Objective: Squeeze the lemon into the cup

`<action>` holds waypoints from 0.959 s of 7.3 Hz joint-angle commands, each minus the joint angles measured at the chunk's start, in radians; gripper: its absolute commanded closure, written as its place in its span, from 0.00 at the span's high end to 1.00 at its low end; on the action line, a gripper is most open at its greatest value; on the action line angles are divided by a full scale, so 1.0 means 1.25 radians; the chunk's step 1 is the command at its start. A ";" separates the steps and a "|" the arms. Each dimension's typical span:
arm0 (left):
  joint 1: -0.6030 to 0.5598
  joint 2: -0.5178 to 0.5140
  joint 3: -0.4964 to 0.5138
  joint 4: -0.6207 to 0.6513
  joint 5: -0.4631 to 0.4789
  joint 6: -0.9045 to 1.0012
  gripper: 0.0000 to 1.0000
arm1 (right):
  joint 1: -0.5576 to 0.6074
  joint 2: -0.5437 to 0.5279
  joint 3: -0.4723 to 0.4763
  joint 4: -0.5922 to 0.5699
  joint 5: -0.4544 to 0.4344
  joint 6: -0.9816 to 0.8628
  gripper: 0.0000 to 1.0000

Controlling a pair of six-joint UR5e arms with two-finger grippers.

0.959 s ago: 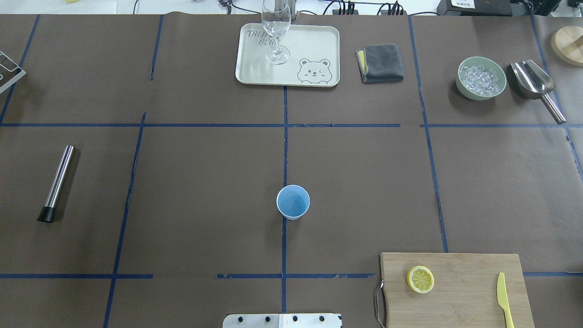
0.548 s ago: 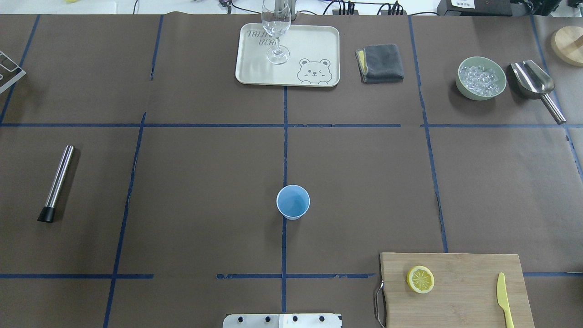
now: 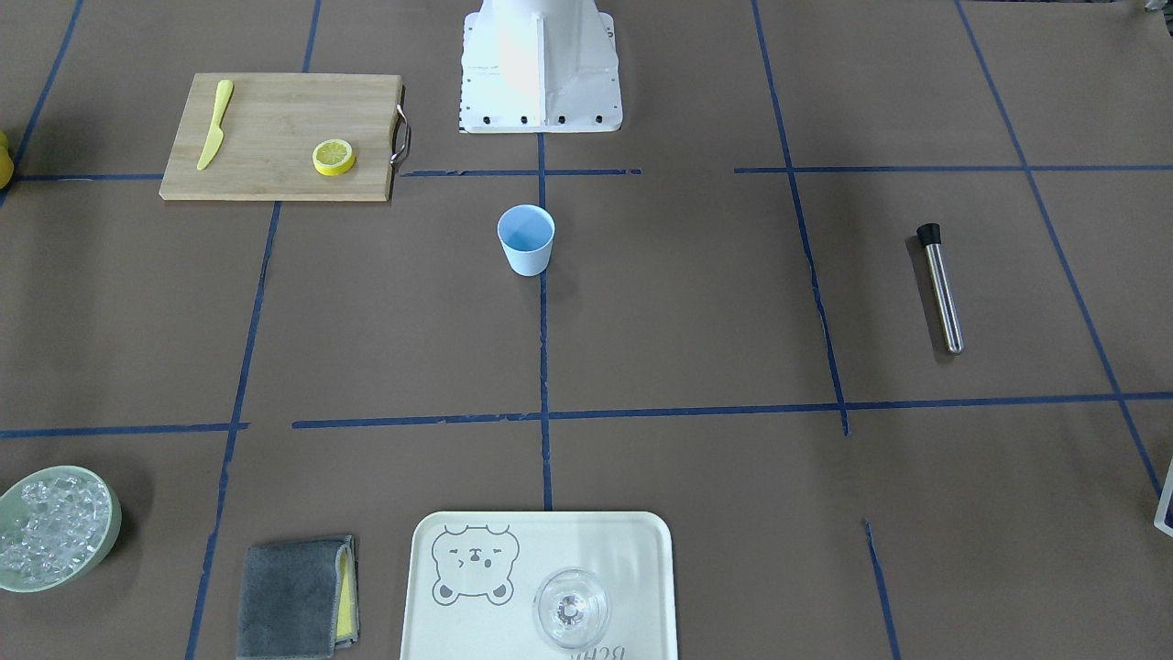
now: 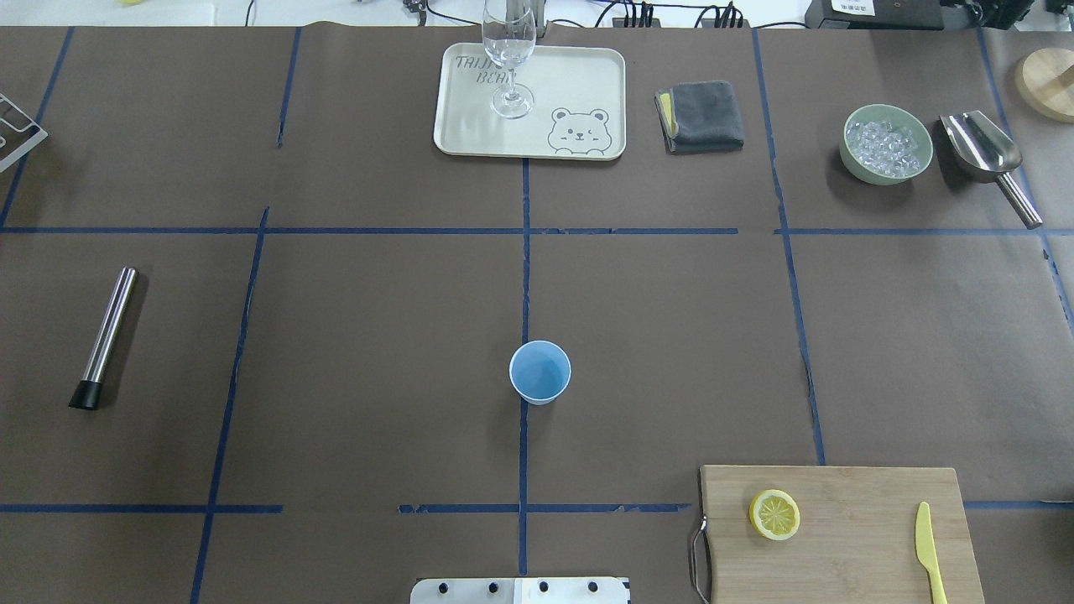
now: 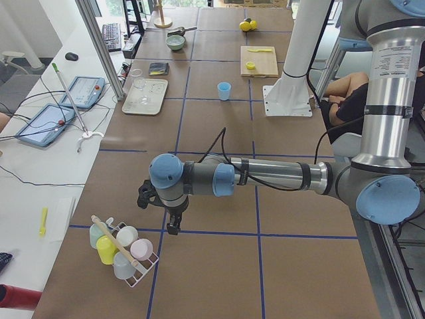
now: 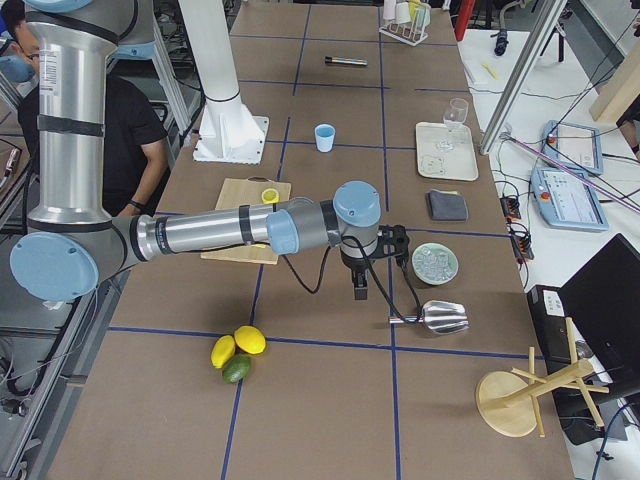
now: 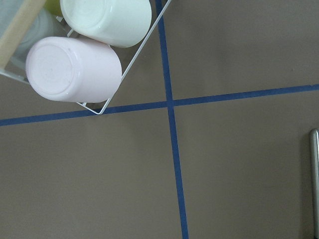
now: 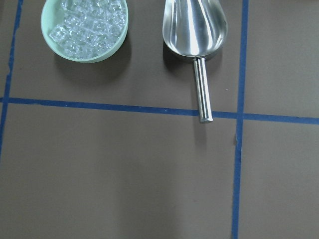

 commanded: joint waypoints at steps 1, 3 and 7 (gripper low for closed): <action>0.000 0.005 -0.018 0.000 0.000 -0.001 1.00 | -0.141 -0.005 0.045 0.163 -0.042 0.319 1.00; 0.000 0.003 -0.028 0.000 0.000 -0.001 1.00 | -0.297 0.000 0.089 0.259 -0.115 0.585 1.00; -0.002 0.009 -0.073 0.001 0.000 -0.001 1.00 | -0.471 -0.077 0.217 0.258 -0.244 0.705 1.00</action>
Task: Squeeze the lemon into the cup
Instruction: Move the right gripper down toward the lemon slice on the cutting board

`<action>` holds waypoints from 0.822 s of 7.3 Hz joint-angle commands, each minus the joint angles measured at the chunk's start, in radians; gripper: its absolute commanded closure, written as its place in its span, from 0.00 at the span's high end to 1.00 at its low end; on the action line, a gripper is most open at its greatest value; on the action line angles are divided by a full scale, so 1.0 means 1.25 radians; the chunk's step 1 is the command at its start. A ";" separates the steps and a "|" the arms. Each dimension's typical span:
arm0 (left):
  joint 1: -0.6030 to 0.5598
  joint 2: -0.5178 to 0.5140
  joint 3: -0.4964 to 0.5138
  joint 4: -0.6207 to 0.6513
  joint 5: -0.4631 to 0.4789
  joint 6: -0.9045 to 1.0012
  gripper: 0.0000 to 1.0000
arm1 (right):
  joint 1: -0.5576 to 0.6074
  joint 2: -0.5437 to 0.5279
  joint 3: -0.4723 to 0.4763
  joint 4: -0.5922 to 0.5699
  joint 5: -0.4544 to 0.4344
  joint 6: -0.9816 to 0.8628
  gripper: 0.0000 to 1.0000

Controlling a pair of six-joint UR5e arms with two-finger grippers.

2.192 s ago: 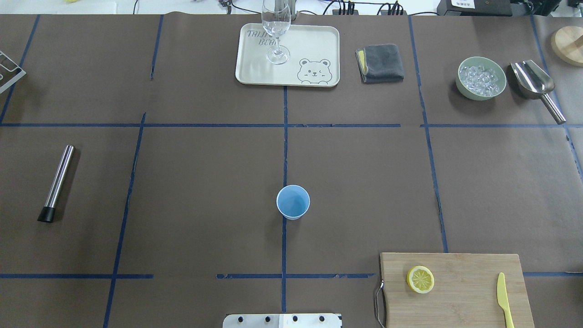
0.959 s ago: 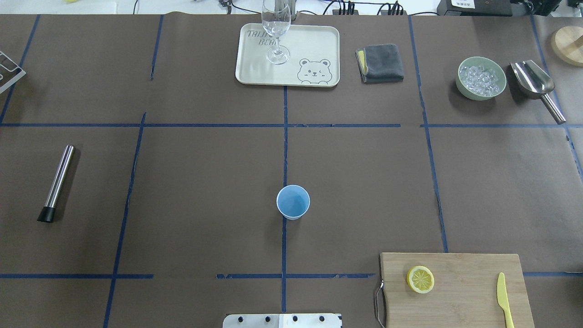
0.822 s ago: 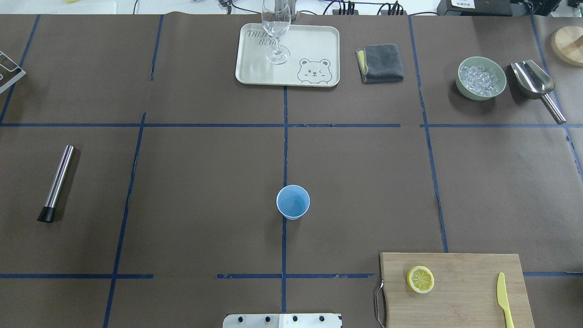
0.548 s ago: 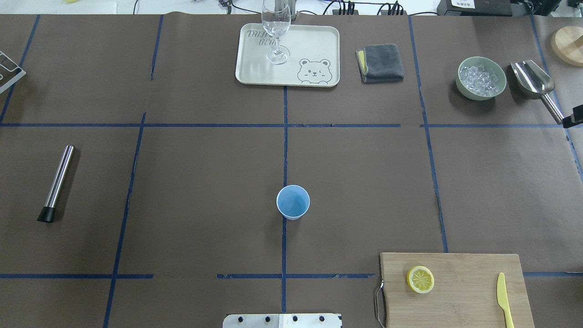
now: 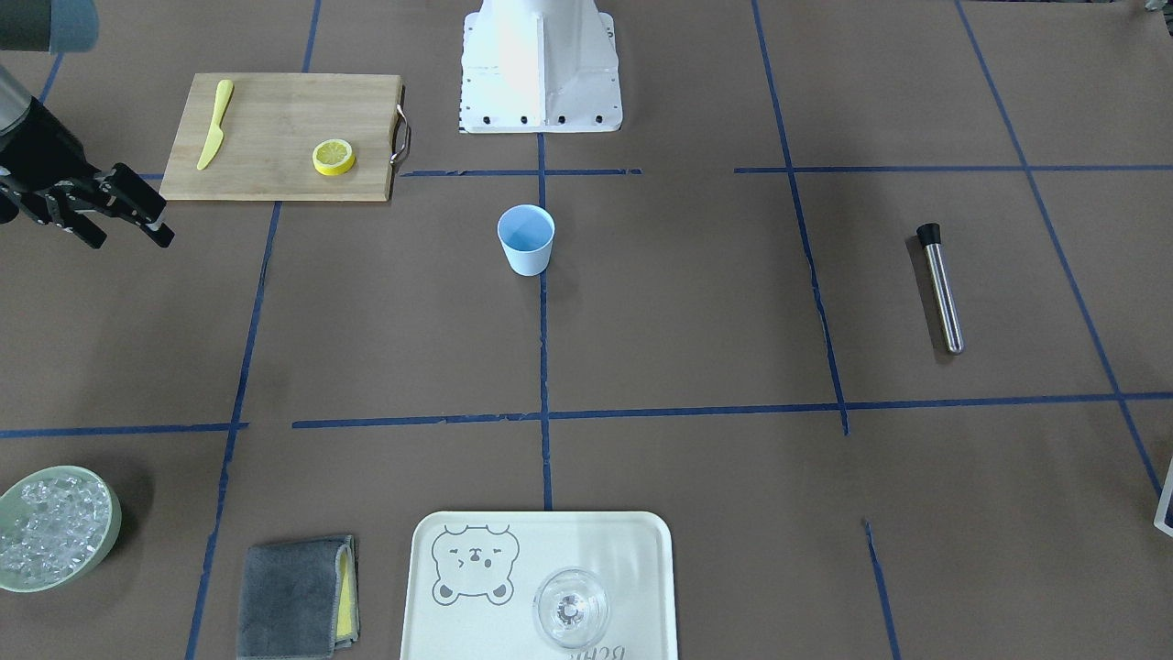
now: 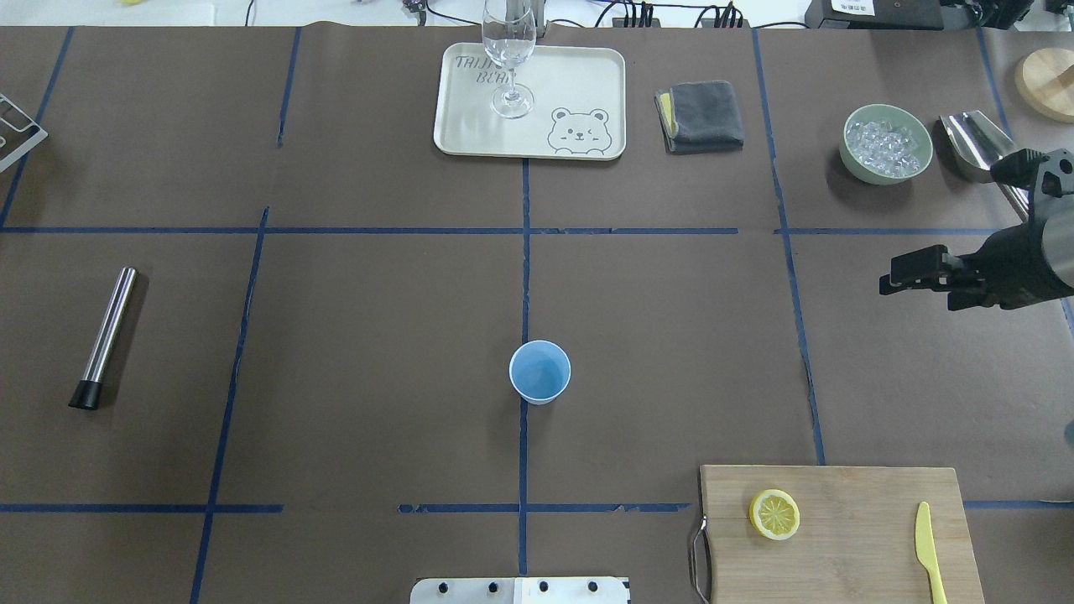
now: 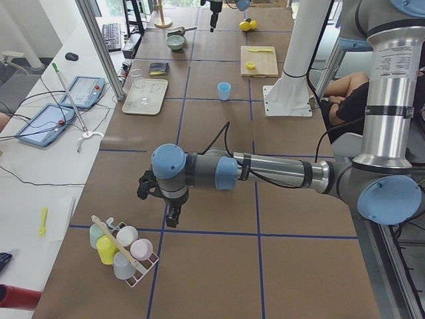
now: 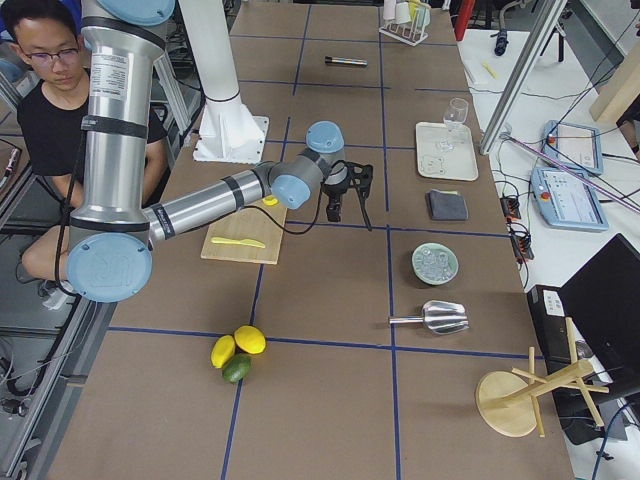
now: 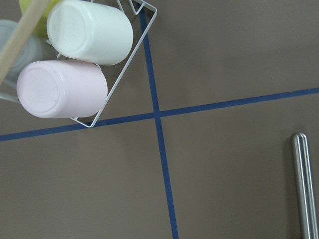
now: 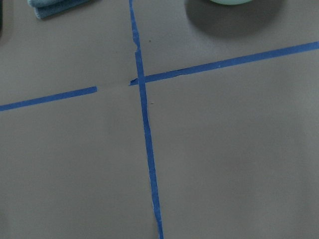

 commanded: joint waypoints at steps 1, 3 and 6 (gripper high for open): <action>0.000 -0.001 -0.014 0.000 0.000 0.000 1.00 | -0.119 -0.042 0.051 0.001 -0.096 0.050 1.00; 0.002 -0.009 -0.015 -0.003 0.002 0.004 1.00 | -0.264 -0.052 0.102 -0.001 -0.206 0.164 1.00; 0.006 -0.010 -0.019 -0.026 0.012 -0.029 1.00 | -0.503 -0.042 0.145 -0.088 -0.425 0.264 1.00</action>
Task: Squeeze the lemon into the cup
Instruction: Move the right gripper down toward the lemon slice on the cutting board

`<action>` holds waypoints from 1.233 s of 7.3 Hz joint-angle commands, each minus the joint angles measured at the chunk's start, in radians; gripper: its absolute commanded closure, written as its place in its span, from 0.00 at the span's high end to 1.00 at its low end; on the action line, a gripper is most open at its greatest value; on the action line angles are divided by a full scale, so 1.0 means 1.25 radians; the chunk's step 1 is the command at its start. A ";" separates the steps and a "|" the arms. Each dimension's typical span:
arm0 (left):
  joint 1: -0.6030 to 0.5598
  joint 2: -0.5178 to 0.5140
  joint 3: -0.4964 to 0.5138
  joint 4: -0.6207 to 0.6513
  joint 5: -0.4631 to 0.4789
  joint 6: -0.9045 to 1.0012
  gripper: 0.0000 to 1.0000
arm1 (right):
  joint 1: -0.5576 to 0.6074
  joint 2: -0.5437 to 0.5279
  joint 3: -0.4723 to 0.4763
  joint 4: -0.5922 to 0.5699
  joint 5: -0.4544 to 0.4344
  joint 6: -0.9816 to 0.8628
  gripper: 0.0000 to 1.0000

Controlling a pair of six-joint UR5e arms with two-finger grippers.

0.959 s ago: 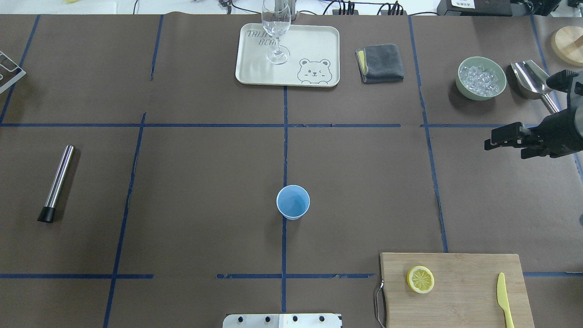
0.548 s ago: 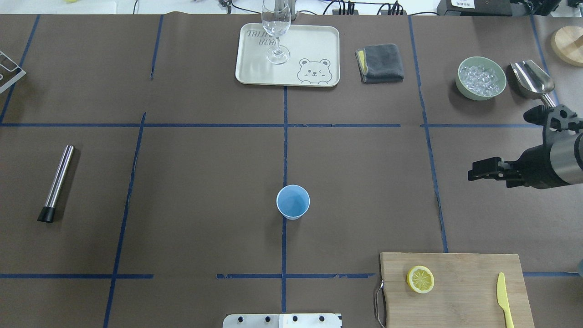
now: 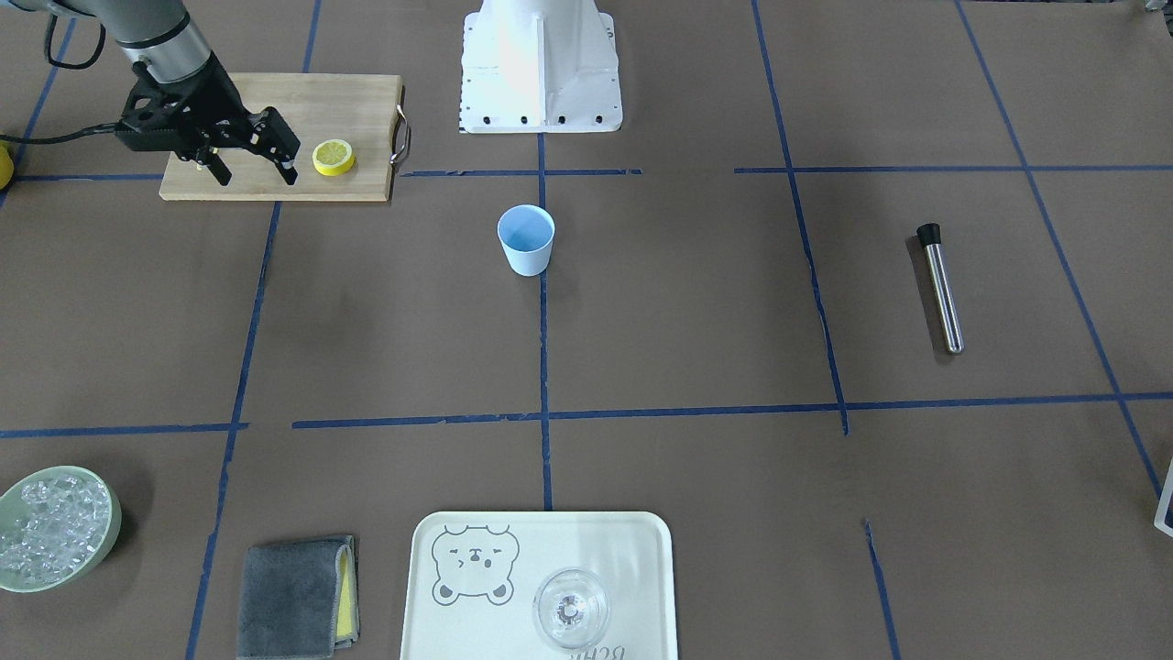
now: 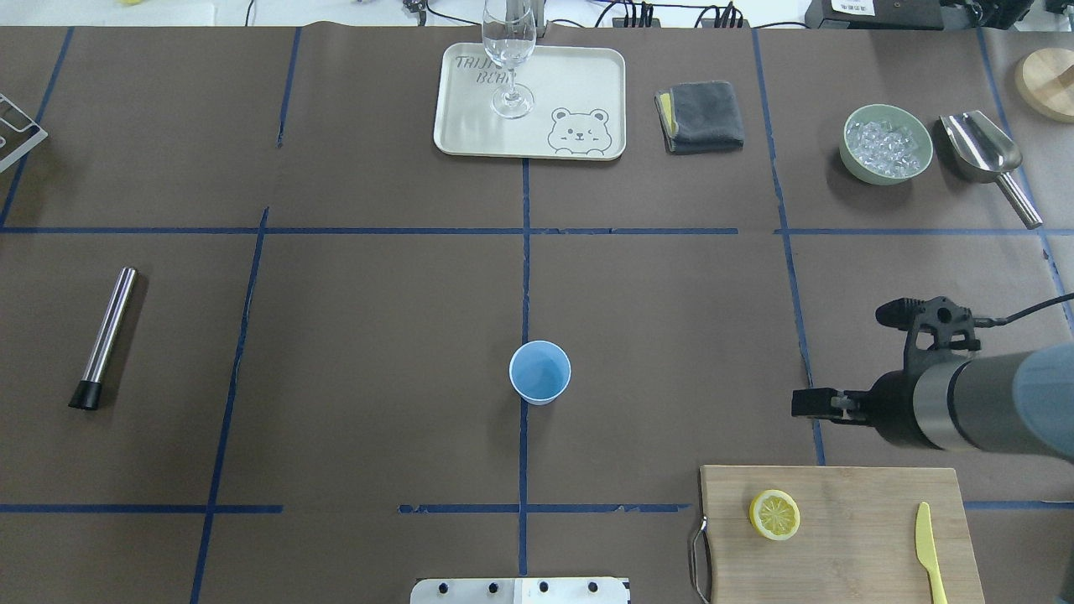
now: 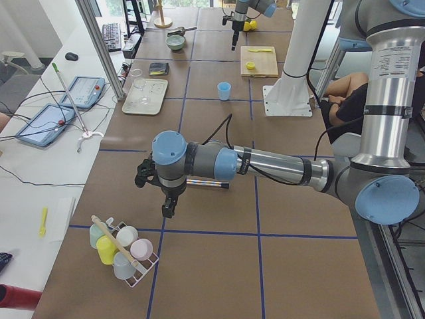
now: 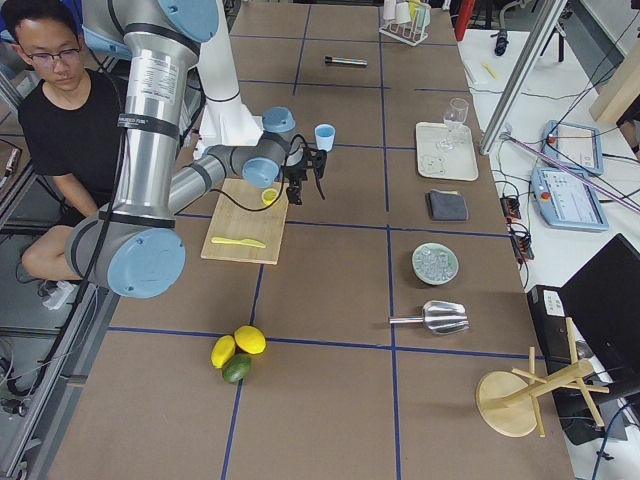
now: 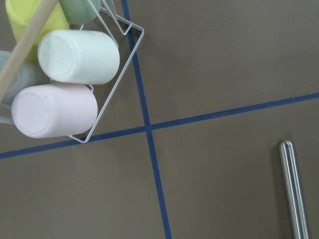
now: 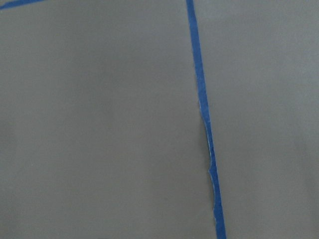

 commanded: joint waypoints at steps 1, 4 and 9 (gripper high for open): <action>0.001 -0.001 0.004 -0.013 0.000 -0.012 1.00 | -0.159 0.020 0.018 -0.060 -0.134 0.082 1.00; 0.001 -0.001 0.008 -0.021 0.000 -0.013 1.00 | -0.259 0.047 -0.012 -0.061 -0.230 0.128 1.00; 0.001 -0.001 0.011 -0.030 0.000 -0.013 1.00 | -0.276 0.049 -0.042 -0.064 -0.230 0.126 1.00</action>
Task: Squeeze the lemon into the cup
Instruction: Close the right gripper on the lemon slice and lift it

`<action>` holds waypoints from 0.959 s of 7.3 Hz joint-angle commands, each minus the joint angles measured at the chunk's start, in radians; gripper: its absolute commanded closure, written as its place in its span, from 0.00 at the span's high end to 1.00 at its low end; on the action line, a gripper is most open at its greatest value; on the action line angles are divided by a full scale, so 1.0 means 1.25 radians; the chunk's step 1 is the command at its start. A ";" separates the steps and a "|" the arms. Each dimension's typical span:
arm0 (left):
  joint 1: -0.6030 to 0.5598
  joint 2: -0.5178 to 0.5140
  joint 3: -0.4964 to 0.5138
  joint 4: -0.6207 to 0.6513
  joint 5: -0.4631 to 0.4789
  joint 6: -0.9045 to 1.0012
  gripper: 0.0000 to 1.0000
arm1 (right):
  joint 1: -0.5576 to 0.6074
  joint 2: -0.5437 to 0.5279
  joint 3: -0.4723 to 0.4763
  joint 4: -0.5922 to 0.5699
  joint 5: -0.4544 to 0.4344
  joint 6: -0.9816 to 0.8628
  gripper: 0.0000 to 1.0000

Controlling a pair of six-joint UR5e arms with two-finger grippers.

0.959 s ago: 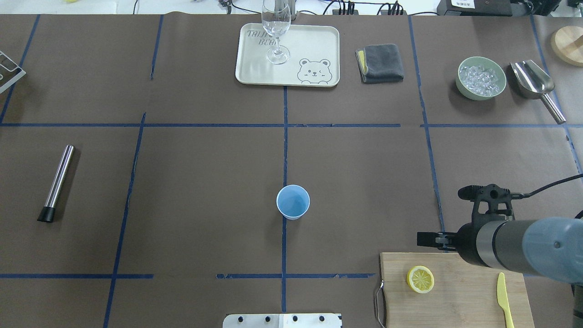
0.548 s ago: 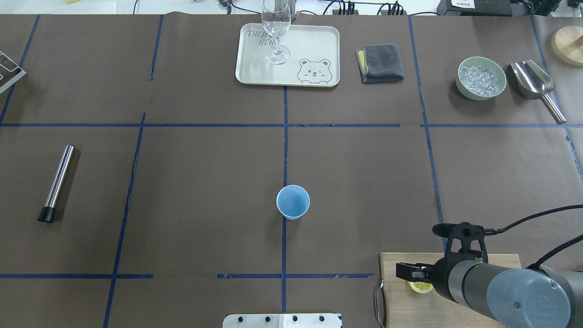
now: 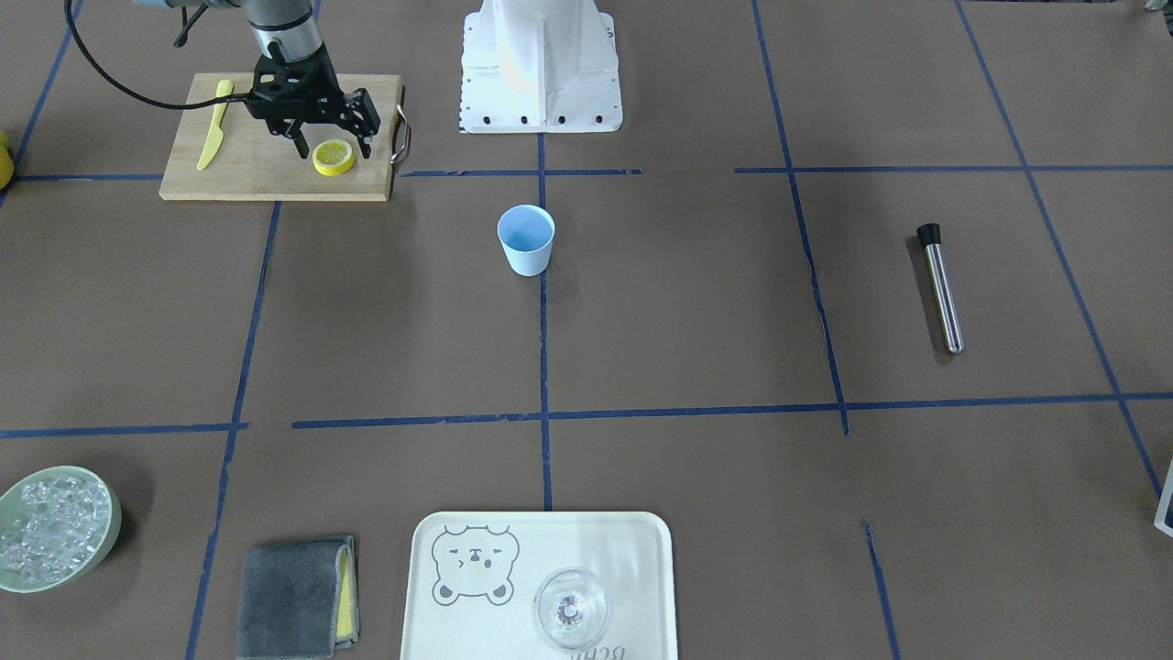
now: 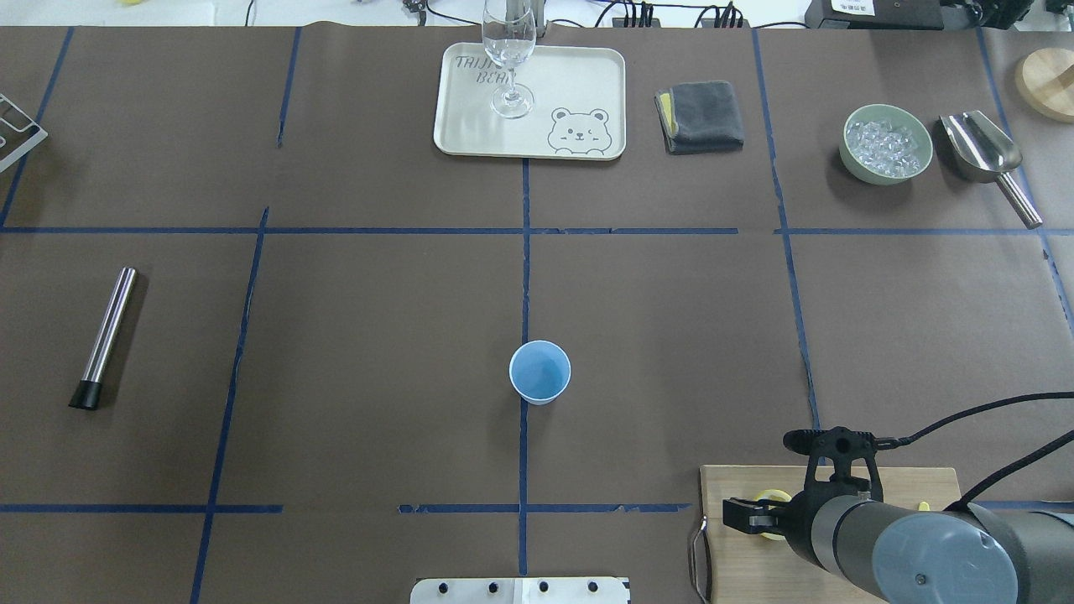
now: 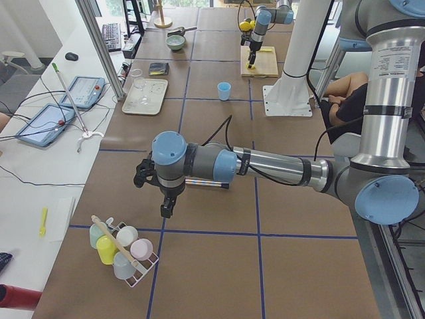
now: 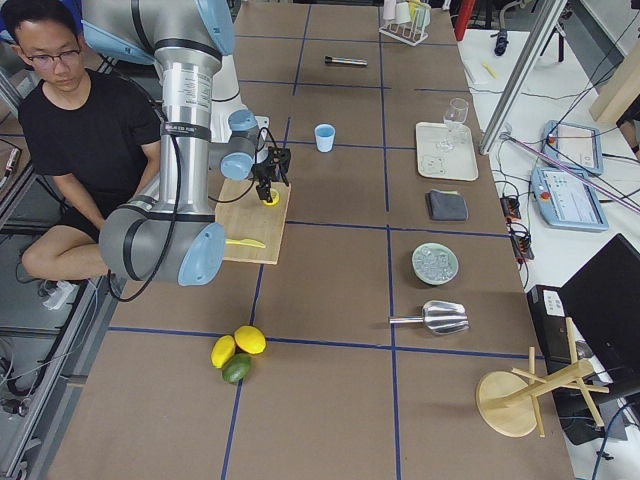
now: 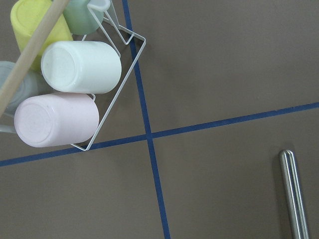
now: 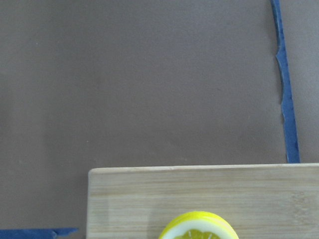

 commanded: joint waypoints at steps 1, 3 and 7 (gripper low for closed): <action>0.000 0.000 0.003 -0.004 0.000 0.000 1.00 | -0.009 -0.002 -0.010 0.001 0.002 0.000 1.00; 0.000 0.000 0.003 -0.014 0.000 0.000 1.00 | -0.015 -0.001 -0.018 0.000 0.004 0.000 1.00; 0.001 -0.001 0.004 -0.015 -0.001 0.000 1.00 | -0.015 0.000 -0.019 0.000 0.009 0.000 0.85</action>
